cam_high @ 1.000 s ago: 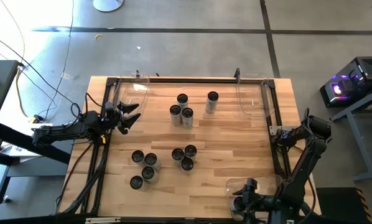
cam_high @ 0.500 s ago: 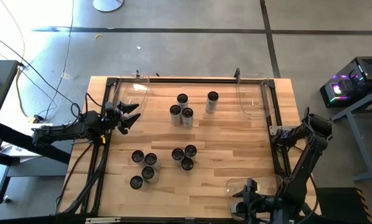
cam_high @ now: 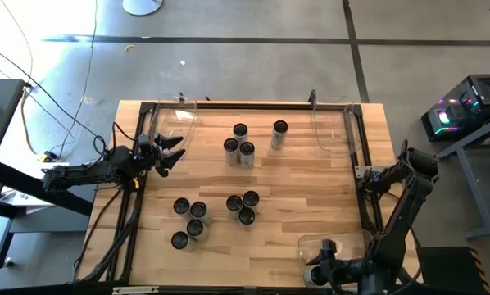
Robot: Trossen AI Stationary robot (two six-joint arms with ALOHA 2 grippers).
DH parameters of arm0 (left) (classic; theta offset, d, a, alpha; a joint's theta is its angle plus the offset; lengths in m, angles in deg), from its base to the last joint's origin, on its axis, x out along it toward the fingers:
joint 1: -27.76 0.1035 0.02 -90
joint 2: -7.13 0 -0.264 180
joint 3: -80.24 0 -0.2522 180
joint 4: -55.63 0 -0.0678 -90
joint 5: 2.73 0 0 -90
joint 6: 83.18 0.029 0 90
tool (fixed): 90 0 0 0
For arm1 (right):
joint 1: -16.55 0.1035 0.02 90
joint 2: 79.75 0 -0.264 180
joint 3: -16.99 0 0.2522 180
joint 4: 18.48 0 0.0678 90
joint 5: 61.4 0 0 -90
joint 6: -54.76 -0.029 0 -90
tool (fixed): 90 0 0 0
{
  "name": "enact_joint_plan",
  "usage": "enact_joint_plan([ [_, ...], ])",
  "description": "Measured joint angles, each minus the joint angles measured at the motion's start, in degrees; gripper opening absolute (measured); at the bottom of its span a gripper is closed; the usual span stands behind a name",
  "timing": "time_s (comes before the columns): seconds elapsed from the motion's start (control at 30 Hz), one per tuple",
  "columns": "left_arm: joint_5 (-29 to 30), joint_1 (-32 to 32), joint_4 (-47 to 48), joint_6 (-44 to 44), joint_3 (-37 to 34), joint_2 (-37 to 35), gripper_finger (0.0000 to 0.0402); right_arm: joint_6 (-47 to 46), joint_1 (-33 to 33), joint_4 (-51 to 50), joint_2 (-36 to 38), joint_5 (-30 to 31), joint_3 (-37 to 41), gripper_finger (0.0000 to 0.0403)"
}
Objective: Sort soda cans
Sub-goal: Put the white/blue soda can into the bottom right transparent bin, then adjust the bottom right transparent bin
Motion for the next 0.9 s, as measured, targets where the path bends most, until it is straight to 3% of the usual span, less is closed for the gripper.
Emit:
enact_joint_plan([
  [0.13, 0.00, 0.00, -0.02, -0.04, 0.00, 0.00, 0.0323, 4.31, 0.00, 1.95, 2.59, -1.57, 0.00, 0.0303],
  [0.27, 0.00, -0.02, -0.02, -0.07, 0.00, 0.00, 0.0323, 9.08, -0.80, 2.35, 5.79, 0.69, -0.02, 0.0303],
  [0.43, 0.00, -0.01, 0.06, -0.03, 0.00, 0.00, 0.0323, 14.76, -5.24, -0.82, 8.96, -0.98, -0.04, 0.0303],
  [0.67, 0.00, -0.01, 0.33, -1.71, 0.00, 0.00, 0.0323, 18.10, -18.76, -16.62, 10.68, -15.13, -0.05, 0.0303],
  [0.9, -0.02, -0.02, 0.41, -2.84, 0.00, -0.02, 0.0323, 28.75, -26.90, -18.75, 8.81, -31.83, 0.04, 0.0303],
])
